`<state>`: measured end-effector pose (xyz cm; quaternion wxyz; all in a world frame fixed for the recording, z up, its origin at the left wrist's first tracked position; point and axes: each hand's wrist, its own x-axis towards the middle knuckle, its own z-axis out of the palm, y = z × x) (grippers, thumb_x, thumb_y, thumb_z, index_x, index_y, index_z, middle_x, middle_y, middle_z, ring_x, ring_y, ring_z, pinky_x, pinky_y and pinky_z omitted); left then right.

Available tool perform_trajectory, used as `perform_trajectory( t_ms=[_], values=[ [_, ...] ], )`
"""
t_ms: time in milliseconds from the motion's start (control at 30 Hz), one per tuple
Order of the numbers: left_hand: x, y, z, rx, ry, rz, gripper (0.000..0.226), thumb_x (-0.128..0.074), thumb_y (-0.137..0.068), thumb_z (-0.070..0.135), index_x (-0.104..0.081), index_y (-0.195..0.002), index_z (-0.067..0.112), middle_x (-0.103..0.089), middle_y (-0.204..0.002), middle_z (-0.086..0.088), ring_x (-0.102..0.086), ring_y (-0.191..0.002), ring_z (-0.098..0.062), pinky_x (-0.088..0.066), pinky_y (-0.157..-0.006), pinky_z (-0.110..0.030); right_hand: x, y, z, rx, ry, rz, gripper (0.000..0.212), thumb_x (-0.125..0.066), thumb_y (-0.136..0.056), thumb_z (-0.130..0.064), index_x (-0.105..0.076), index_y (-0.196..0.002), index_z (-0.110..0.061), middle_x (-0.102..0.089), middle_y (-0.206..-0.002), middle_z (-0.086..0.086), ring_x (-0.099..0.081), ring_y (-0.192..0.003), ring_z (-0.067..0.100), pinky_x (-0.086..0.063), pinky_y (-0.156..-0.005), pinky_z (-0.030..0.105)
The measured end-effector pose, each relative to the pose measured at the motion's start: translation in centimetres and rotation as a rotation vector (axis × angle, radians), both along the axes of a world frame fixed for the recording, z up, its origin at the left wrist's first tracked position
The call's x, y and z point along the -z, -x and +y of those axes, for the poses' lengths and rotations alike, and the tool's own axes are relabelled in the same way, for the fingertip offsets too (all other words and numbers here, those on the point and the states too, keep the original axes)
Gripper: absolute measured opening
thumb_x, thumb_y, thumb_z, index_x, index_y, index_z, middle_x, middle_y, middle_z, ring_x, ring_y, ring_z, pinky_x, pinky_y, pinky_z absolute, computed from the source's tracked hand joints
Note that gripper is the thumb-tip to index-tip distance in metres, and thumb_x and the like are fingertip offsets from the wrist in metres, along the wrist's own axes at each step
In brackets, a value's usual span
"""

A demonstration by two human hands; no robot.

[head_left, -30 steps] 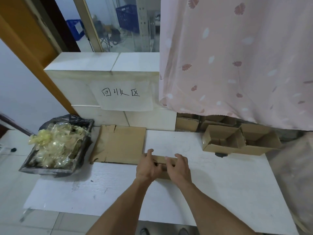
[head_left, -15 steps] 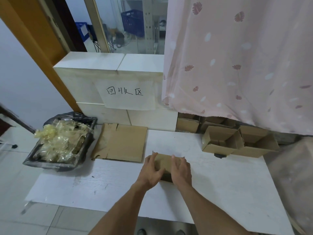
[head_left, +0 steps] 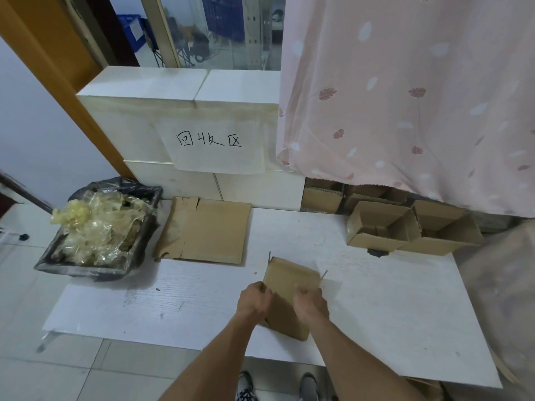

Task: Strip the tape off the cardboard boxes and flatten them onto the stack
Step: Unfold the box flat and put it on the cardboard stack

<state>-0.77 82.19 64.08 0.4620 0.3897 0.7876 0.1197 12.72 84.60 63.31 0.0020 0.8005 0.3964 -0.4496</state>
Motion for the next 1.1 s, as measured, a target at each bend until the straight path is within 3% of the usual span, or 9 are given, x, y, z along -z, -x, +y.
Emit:
perform_trajectory(
  t_ms=[133,233,367,567,667,767,867,1000,1100],
  values=[
    [-1.2,0.2,0.6,-0.099,-0.097,-0.205,0.045,-0.037,-0.099,0.015,-0.055,-0.14,0.015,-0.052,-0.145,-0.006,-0.046,-0.134,-0.027,-0.033,-0.113,-0.034,0.0,-0.7,0.3,0.025,0.026,0.013,0.074,-0.032,-0.099,-0.06,-0.026,-0.15,-0.006,-0.051,-0.141,0.016,-0.054,-0.124,0.034,-0.043,-0.103,0.044],
    [-1.8,0.6,1.0,-0.054,-0.168,-0.205,0.045,-0.037,-0.094,0.017,-0.064,-0.13,0.02,-0.063,-0.131,-0.001,-0.056,-0.121,-0.023,-0.043,-0.108,-0.039,0.0,-1.1,0.7,0.058,-0.008,0.054,0.073,-0.019,-0.099,-0.063,-0.04,-0.144,-0.009,-0.053,-0.139,0.014,-0.054,-0.123,0.032,-0.041,-0.103,0.043],
    [-2.1,0.6,1.7,-0.206,-0.275,-0.283,0.037,-0.036,-0.093,0.017,-0.068,-0.111,0.024,-0.067,-0.114,0.005,-0.059,-0.106,-0.014,-0.047,-0.09,-0.031,-0.1,-1.1,1.0,0.208,0.001,0.132,0.081,-0.018,-0.095,-0.07,-0.05,-0.136,-0.008,-0.058,-0.131,0.015,-0.056,-0.116,0.034,-0.043,-0.103,0.048],
    [-2.7,0.5,2.9,-0.159,-0.345,-0.347,0.04,-0.042,-0.097,0.011,-0.075,-0.101,0.034,-0.065,-0.122,0.005,-0.057,-0.116,-0.019,-0.043,-0.104,-0.035,-0.5,-1.2,0.6,0.388,0.027,0.326,0.094,-0.022,-0.085,-0.082,-0.041,-0.141,-0.008,-0.049,-0.14,0.016,-0.051,-0.123,0.037,-0.042,-0.107,0.052],
    [-2.5,0.6,3.2,-0.097,-0.354,-0.309,0.041,-0.042,-0.095,0.013,-0.074,-0.108,0.035,-0.065,-0.125,0.008,-0.054,-0.122,-0.019,-0.036,-0.112,-0.037,-0.8,-1.0,0.4,0.44,0.016,0.355,0.096,-0.022,-0.085,-0.082,-0.039,-0.143,-0.008,-0.048,-0.142,0.016,-0.049,-0.125,0.037,-0.04,-0.108,0.054],
    [-2.4,0.4,3.0,-0.136,-0.369,-0.372,0.045,-0.036,-0.099,0.008,-0.074,-0.107,0.031,-0.064,-0.128,0.003,-0.055,-0.121,-0.02,-0.041,-0.099,-0.028,-1.0,-0.7,0.6,0.511,-0.02,0.405,0.094,-0.032,-0.085,-0.081,-0.031,-0.146,-0.009,-0.046,-0.141,0.017,-0.049,-0.123,0.038,-0.042,-0.104,0.056],
    [-2.3,0.5,2.9,-0.216,-0.394,-0.4,0.045,-0.034,-0.099,0.006,-0.072,-0.119,0.021,-0.066,-0.126,0.002,-0.057,-0.121,-0.017,-0.044,-0.104,-0.031,-1.1,-0.6,0.8,0.529,-0.063,0.363,0.089,-0.033,-0.088,-0.077,-0.028,-0.147,-0.01,-0.046,-0.14,0.018,-0.051,-0.12,0.039,-0.043,-0.103,0.055],
    [-2.6,1.2,2.5,-0.252,-0.441,-0.391,0.043,-0.039,-0.097,0.006,-0.061,-0.132,0.015,-0.064,-0.129,-0.001,-0.057,-0.121,-0.017,-0.046,-0.106,-0.034,-1.3,-0.6,1.4,0.54,-0.22,0.379,0.08,-0.03,-0.088,-0.077,-0.046,-0.14,-0.018,-0.054,-0.138,0.009,-0.052,-0.122,0.034,-0.04,-0.103,0.05],
    [-2.6,1.7,2.5,-0.255,-0.464,-0.371,0.046,-0.047,-0.089,0.007,-0.065,-0.127,0.025,-0.071,-0.116,0.005,-0.063,-0.108,-0.011,-0.053,-0.089,-0.023,-1.7,-0.5,2.2,0.507,-0.314,0.416,0.057,-0.034,-0.098,-0.062,-0.06,-0.126,-0.019,-0.058,-0.132,0.007,-0.053,-0.118,0.031,-0.04,-0.102,0.046]
  ],
)
